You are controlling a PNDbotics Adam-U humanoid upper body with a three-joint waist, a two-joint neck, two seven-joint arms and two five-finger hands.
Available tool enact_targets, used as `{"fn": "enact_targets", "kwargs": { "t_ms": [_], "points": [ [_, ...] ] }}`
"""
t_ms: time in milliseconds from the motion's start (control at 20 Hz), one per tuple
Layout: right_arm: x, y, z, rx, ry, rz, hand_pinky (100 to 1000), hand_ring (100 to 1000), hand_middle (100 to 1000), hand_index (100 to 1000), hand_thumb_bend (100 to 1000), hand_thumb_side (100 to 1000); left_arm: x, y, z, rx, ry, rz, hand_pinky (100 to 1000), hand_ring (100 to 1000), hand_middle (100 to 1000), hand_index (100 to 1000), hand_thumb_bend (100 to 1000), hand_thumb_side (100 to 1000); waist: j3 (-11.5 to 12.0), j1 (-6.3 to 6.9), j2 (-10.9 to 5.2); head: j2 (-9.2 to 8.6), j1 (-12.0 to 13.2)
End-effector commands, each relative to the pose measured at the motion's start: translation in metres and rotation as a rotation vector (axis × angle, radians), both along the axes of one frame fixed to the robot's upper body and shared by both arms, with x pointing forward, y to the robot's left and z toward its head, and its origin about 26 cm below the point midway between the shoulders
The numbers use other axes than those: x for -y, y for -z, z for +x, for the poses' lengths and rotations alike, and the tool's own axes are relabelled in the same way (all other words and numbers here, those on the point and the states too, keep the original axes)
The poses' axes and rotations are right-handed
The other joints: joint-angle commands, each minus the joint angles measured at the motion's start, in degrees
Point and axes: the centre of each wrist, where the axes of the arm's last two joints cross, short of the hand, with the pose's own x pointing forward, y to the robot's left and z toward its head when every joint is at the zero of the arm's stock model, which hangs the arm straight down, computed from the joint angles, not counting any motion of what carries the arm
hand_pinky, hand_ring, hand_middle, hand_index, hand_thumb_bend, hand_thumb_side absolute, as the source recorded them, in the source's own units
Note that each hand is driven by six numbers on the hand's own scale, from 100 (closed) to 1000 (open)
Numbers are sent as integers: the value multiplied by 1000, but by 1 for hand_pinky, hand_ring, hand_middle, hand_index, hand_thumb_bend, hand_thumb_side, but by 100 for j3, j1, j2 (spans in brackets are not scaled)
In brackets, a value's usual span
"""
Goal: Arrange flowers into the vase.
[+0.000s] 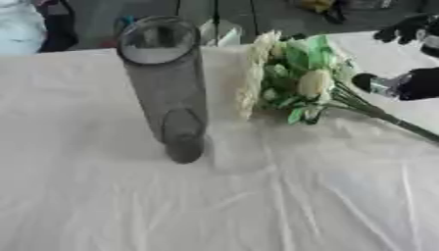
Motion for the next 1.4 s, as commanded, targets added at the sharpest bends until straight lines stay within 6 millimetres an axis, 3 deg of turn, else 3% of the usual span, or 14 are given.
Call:
{"fn": "enact_targets", "kwargs": {
  "t_ms": [50,550,750,1050,1400],
  "points": [
    [5,-2,2,-16,33,-31,748,870,867,958,422,833,2,-7,-2,25,10,13,666,855,848,898,100,1000,21,-44,-238,-63,-6],
    [9,17,21,-25,51,-31,713,837,836,930,348,710,5,-7,-2,22,24,13,666,854,847,893,100,1000,114,-49,-229,-42,-34],
    [16,26,34,-8,85,-40,656,816,830,915,305,639,5,-7,-2,20,27,11,665,854,846,891,100,1000,134,-51,-215,-27,-44],
    [26,36,48,-11,108,-22,667,813,822,907,279,628,6,-6,-2,19,28,8,664,853,844,889,100,1000,138,-44,-175,-11,-43],
    [32,43,54,-56,94,9,702,842,842,917,344,660,6,-6,-2,18,28,2,664,852,843,887,100,1000,142,-24,-122,6,-54]
  ]
}}
